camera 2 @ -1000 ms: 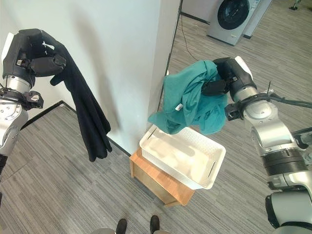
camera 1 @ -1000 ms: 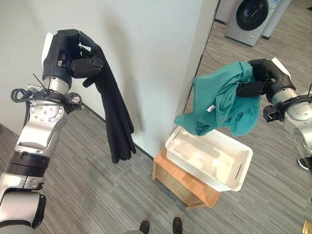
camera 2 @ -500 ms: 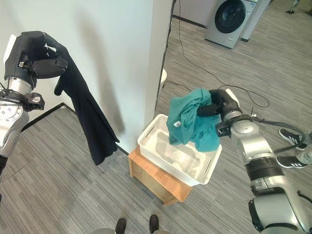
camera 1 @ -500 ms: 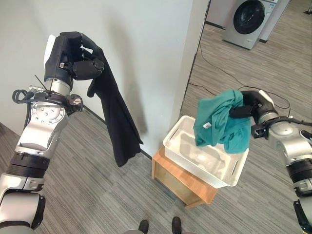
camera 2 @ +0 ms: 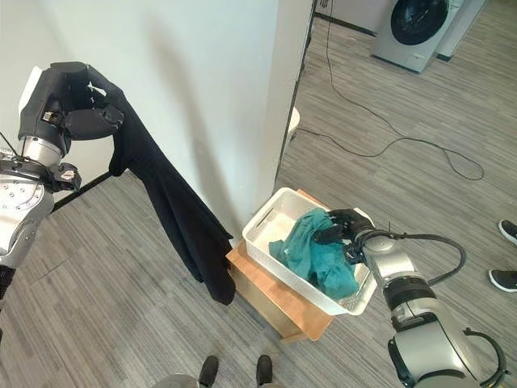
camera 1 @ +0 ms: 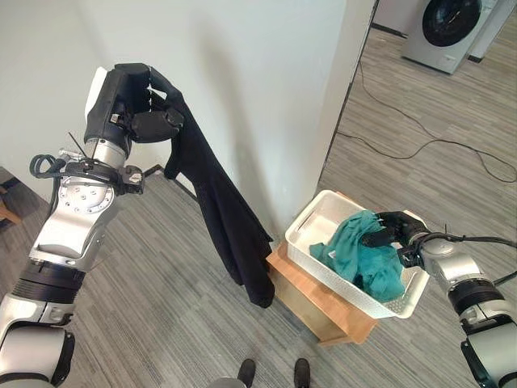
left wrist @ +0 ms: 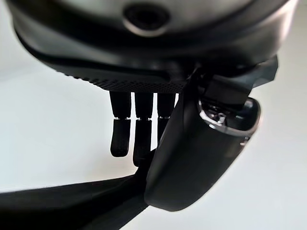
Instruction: Pick up bed clothes into laundry basket.
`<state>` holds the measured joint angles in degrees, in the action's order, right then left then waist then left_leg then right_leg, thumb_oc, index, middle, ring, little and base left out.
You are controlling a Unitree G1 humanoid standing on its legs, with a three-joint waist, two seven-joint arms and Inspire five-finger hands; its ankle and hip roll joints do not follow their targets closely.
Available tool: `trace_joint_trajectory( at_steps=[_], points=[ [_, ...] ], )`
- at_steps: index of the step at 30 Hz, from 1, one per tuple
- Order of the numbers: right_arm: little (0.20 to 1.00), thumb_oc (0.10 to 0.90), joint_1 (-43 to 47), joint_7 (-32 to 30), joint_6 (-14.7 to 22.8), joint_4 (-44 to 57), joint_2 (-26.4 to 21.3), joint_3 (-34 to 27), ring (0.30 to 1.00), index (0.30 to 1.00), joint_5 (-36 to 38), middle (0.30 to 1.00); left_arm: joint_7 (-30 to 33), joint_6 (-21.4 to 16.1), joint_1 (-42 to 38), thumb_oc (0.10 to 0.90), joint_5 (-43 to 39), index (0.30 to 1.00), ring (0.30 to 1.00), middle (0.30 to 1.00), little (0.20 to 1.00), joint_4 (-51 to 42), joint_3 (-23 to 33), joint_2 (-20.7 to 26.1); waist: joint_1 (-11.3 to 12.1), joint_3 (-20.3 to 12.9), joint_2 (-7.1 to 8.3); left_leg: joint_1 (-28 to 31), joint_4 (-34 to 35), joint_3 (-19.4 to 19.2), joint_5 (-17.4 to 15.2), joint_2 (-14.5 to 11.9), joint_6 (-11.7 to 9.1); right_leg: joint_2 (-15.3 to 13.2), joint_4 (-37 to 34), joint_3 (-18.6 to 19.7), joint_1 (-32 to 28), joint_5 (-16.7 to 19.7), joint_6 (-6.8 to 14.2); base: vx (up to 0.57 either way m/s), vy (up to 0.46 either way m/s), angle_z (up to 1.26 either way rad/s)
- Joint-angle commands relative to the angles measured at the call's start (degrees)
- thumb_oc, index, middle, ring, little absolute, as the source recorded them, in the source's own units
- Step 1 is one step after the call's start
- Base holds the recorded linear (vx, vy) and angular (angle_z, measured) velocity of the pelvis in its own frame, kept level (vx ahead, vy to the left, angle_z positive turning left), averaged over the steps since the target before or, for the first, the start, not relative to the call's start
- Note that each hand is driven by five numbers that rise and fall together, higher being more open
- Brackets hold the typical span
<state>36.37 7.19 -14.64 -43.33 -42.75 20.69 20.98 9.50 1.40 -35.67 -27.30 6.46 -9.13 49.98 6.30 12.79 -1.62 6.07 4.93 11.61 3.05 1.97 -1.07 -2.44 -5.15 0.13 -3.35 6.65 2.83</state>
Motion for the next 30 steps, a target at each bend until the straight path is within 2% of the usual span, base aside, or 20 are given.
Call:
trace_joint_trajectory(
  at_steps=[1,12,20,21,25,30],
  points=[
    [0.900,0.800,3.9,-0.6,5.0,4.7,-6.1,0.1,0.900,0.900,-1.9,0.900,1.5,-7.3,-2.0,0.400,-0.8,0.300,0.300,0.300,0.300,-2.7,2.6,2.0,0.5,-9.4,-0.04,-2.5,0.1,-0.3,1.6,2.7,0.3,-1.3,2.5,-0.6,-0.5,-0.5,1.9,0.00,0.000,0.00],
    [0.900,0.800,3.9,-0.4,5.8,12.0,-8.4,-0.2,0.900,0.900,-4.5,0.900,1.3,-7.1,-2.4,0.400,0.0,0.300,0.300,0.300,0.300,-2.0,3.4,2.2,-0.4,-9.8,0.05,-2.0,0.1,-1.2,1.3,2.5,0.2,-1.2,2.1,-0.2,-1.3,-0.5,1.9,0.00,0.000,0.00],
    [0.900,0.800,0.8,-1.1,8.6,26.6,-7.1,-4.3,0.900,0.900,-5.5,0.900,1.6,-7.0,-3.0,0.400,0.9,0.300,0.300,0.300,0.300,-0.3,5.3,5.9,-0.4,-10.4,-0.96,-1.8,0.1,-2.0,1.2,2.4,0.2,-1.3,2.8,-0.1,-1.0,-0.8,2.1,-0.01,-0.006,-0.02],
    [0.900,0.800,-0.7,-1.5,10.2,30.4,-5.0,-5.7,0.900,0.900,-4.2,0.900,1.9,-7.3,-3.5,0.400,0.8,0.300,0.300,0.300,0.300,0.3,5.9,7.6,-0.2,-10.5,-1.37,-1.8,0.1,-2.3,1.2,2.3,0.1,-1.4,2.9,-0.4,-1.0,-0.9,2.1,-0.01,-0.019,-0.05],
    [0.900,0.800,-3.2,-1.5,12.5,35.7,-0.9,-6.7,0.900,0.900,-2.5,0.900,2.5,-8.1,-5.6,0.400,0.6,0.300,0.300,0.300,0.300,1.6,6.5,12.1,0.1,-11.1,-2.25,-1.8,0.1,-2.4,1.2,2.3,-0.1,-1.5,2.9,-1.0,-1.1,-1.1,2.4,0.00,-0.004,-0.01],
    [0.900,0.800,-6.6,-1.4,15.8,37.1,6.3,-6.1,0.900,0.900,2.3,0.900,3.2,-9.6,-10.3,0.400,-1.0,0.300,0.300,0.300,0.300,4.7,4.5,16.9,0.9,-11.6,-3.33,-1.8,0.1,-2.6,1.2,2.3,-0.2,-1.7,2.7,-1.7,-1.5,-1.2,2.7,0.00,0.000,0.00]
  ],
)
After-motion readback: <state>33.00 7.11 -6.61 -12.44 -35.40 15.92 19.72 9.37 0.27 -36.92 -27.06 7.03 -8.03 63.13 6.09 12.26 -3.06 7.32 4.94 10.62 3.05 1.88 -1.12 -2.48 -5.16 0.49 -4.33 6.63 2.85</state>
